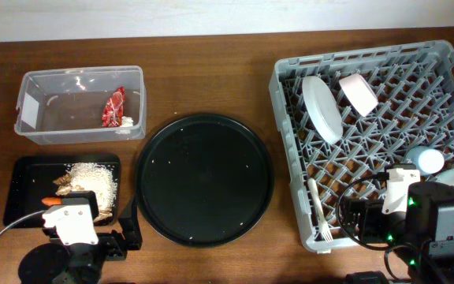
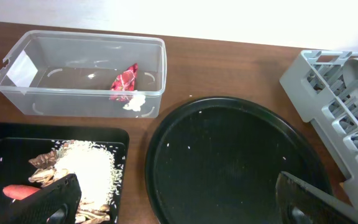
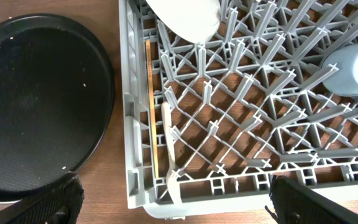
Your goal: Sort waste into correct bins and load items into the dishwasher rack
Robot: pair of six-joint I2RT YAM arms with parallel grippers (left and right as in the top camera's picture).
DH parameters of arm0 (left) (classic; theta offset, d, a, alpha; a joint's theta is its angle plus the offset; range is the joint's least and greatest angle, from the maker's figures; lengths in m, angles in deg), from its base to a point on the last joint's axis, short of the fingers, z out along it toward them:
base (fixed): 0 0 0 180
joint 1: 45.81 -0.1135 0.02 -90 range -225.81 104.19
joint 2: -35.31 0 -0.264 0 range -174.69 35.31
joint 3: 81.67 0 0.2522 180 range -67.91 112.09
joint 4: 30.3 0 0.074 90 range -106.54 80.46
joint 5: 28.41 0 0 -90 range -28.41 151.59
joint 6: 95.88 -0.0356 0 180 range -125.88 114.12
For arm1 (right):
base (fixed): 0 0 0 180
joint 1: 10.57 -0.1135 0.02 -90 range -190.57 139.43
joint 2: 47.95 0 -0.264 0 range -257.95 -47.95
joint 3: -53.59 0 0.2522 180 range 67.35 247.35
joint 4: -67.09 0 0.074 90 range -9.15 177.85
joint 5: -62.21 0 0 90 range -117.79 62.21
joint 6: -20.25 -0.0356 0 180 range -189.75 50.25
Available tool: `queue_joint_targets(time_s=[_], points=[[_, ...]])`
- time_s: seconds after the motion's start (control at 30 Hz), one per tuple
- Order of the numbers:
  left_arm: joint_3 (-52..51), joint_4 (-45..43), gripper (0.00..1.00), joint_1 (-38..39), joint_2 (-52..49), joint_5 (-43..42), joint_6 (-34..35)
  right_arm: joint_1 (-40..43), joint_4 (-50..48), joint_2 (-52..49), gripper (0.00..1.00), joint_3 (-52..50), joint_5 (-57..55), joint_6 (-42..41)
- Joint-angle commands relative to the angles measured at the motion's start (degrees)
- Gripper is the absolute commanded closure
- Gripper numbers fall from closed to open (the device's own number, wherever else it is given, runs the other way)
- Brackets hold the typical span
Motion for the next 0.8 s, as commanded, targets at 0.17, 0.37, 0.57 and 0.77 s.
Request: queue_joint_targets(time_s=[0.17, 0.37, 0.57, 0.77], points=[[-0.5, 0.1, 0.01, -0.1, 0.2, 0.0, -0.5, 0.0, -3.6, 8.8, 0.01, -4.1, -5.0, 0.6], [-0.5, 0.1, 0.01, -0.1, 0.2, 0.0, -0.5, -1.6, -22.8, 20.8, 0.01, -18.3, -5.9, 0.6], [-0.5, 0.1, 0.01, -0.1, 0.2, 0.0, -0.5, -2.9, -45.2, 35.4, 0.01, -38.9, -5.5, 0.6], [-0.5, 0.1, 0.01, -0.1, 0.2, 0.0, -0.5, -2.7, -61.0, 37.8, 0.01, -49.0, -5.9, 2.6]])
